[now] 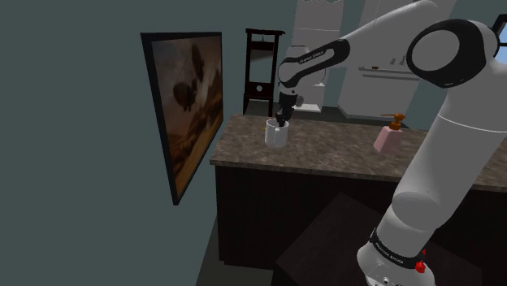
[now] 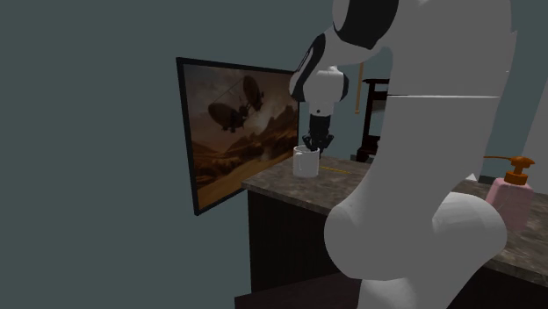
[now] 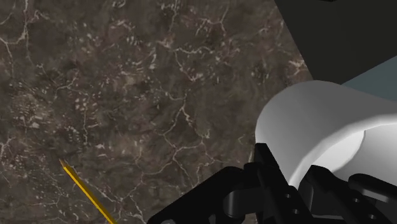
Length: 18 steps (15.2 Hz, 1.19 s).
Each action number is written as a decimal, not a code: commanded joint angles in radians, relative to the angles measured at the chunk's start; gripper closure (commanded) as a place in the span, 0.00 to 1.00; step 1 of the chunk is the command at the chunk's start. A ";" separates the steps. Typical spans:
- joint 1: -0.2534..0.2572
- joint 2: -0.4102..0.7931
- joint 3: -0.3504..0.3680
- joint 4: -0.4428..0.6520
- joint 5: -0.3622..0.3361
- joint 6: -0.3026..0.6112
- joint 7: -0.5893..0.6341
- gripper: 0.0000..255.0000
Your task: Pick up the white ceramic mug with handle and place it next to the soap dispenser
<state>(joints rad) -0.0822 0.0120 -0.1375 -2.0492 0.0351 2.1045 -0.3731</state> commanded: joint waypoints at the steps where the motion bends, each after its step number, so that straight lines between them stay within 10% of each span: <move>1: 0.000 -0.009 0.000 0.016 -0.002 -0.025 0.002 1.00; 18: 0.001 -0.049 0.001 0.200 -0.011 -0.249 0.012 1.00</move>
<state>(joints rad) -0.0816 -0.0323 -0.1368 -1.8554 0.0253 1.8670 -0.3617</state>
